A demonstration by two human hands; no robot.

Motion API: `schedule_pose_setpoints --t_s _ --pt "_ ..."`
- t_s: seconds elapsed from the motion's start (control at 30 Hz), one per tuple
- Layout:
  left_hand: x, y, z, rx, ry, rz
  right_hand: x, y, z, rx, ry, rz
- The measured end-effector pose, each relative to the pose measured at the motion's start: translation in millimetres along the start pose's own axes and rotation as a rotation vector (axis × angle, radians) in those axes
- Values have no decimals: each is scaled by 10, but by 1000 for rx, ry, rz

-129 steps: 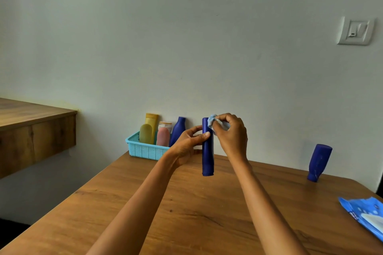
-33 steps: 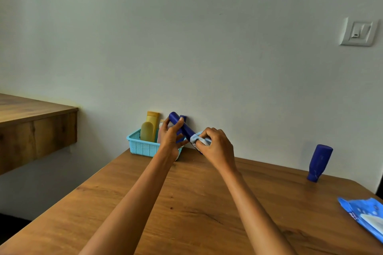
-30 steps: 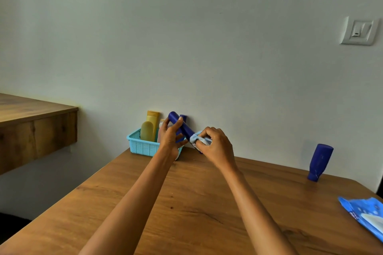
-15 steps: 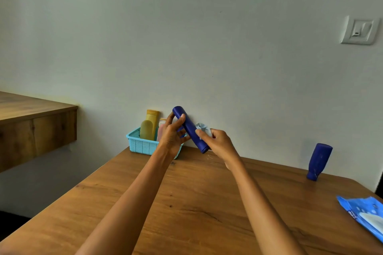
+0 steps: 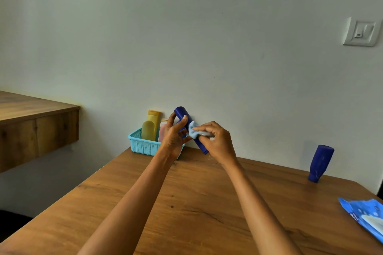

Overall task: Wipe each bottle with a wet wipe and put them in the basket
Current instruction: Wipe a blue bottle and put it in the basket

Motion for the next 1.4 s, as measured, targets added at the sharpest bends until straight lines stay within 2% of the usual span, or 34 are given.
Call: schedule_pose_setpoints --t_s 0.13,0.27,0.33,0.5,0.73,0.87,0.97,1.07,1.13,1.3,1.4 --pt "-87 -17 -9 -11 -35 46 51 -35 -168 -294 223 -15" --pt "-81 -12 -15 -17 -62 53 4 -42 -191 -387 329 77" --pt "-70 -20 -17 -19 -65 59 -25 -39 -140 -365 391 91" --pt "-50 -28 -51 -25 -61 79 21 10 -42 -146 274 73" --pt "-139 -78 -8 -1 -50 158 191 9 -225 -241 199 -25" --pt "-171 -84 -18 15 -55 187 148 35 -106 -159 176 -52" --pt "-122 -75 -56 11 -83 171 110 47 -46 -128 161 1" --pt "-89 -74 -68 5 -91 162 117 36 -101 -206 219 94" --pt "-116 -87 -51 9 -85 175 171 35 -154 -228 183 62" --pt "-217 -85 -4 15 -57 219 227 30 -54 -120 96 -104" --pt "-182 -67 1 4 -63 210 155 41 56 -69 90 -60"
Point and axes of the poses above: each hand's wrist, its own y-axis towards the middle knuckle, its own x-axis out of the back of the hand, z = x × y, the point moved 5 cm from there along y, towards the middle knuckle, and after that the axes turned 2 degrees about -x, right-handed, at the moved point
